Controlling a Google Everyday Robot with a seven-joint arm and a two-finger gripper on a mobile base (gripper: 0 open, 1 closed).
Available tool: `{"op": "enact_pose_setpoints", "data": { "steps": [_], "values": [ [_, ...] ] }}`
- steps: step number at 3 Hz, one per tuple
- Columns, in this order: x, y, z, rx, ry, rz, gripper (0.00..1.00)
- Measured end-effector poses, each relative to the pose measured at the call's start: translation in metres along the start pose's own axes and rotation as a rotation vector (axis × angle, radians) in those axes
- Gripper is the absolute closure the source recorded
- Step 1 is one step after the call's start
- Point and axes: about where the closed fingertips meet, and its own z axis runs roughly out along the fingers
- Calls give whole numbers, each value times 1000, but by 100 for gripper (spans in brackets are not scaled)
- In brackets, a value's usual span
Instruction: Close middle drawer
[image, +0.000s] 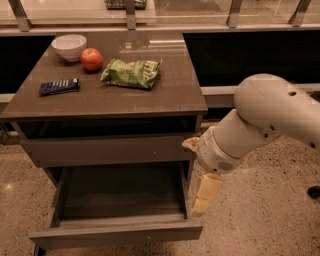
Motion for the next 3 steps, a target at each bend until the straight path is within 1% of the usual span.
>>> {"op": "enact_pose_setpoints", "data": {
  "steps": [1,2,3],
  "values": [
    [-3,-1,2,-11,-27,-13,0],
    [-9,2,43,-38,-102,-20,0],
    [-12,3,96,-57,-149,-10,0]
  ]
}}
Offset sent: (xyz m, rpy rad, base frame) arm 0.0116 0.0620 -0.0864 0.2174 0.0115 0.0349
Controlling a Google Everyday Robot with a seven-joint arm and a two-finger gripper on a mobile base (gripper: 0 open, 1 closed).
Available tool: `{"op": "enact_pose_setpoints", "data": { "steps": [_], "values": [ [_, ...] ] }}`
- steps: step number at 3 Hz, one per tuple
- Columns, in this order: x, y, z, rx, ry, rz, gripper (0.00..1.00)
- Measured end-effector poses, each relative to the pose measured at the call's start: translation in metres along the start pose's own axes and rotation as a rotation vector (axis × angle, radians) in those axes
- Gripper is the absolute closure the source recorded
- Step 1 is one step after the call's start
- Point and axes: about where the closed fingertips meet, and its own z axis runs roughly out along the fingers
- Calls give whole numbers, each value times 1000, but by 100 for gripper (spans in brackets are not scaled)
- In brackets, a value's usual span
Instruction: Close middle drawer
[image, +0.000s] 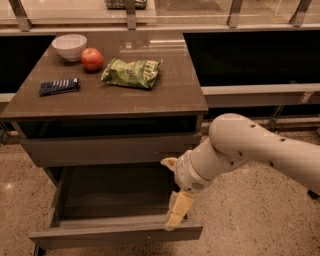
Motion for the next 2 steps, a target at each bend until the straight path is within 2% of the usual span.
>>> {"op": "enact_pose_setpoints", "data": {
  "steps": [1,2],
  "values": [
    [11,5,45,9,44,5,16],
    [26,19,83,17,91,-7,39]
  ]
}}
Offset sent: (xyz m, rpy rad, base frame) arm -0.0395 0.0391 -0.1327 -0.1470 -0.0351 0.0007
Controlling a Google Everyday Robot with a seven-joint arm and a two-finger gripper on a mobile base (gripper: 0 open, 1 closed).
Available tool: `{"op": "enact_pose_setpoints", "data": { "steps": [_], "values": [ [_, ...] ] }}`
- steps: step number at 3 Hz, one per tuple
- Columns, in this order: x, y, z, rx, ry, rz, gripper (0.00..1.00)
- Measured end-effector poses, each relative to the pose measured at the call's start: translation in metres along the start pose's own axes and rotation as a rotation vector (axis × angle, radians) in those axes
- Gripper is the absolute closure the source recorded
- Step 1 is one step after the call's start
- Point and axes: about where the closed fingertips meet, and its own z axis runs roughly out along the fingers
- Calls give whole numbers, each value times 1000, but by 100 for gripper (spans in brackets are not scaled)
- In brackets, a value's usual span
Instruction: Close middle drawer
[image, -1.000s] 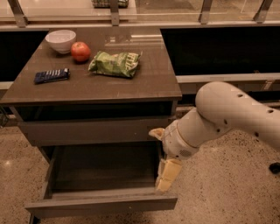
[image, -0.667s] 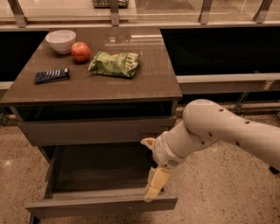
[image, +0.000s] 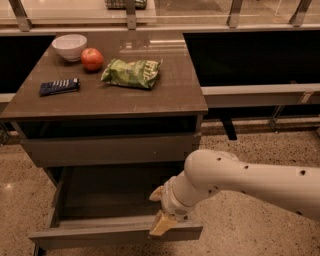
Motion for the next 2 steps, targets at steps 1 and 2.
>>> {"op": "enact_pose_setpoints", "data": {
  "steps": [1,2],
  "values": [
    [10,20,37,-52,-51,0,62],
    [16,27,50,-81,-71,-48,85]
  ]
}}
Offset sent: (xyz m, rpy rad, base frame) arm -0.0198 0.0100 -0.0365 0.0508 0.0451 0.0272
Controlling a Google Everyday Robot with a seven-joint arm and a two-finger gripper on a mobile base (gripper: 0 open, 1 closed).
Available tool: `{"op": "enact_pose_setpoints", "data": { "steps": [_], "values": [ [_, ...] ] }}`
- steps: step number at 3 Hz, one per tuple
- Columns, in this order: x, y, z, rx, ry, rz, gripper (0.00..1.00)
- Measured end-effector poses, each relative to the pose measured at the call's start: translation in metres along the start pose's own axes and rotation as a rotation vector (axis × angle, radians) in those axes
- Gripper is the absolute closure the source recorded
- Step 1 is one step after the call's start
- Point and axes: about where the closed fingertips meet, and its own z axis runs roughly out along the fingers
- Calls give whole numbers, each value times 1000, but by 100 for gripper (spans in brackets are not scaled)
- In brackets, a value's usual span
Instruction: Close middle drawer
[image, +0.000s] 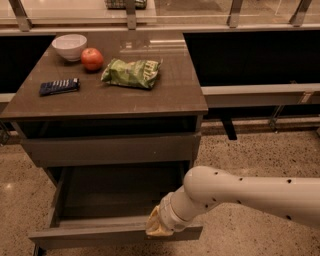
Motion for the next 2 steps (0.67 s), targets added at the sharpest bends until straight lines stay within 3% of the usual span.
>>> {"op": "enact_pose_setpoints", "data": {
  "steps": [1,2],
  "values": [
    [8,0,2,23,61,17,100],
    [32,8,2,59,78,41,100]
  ]
}}
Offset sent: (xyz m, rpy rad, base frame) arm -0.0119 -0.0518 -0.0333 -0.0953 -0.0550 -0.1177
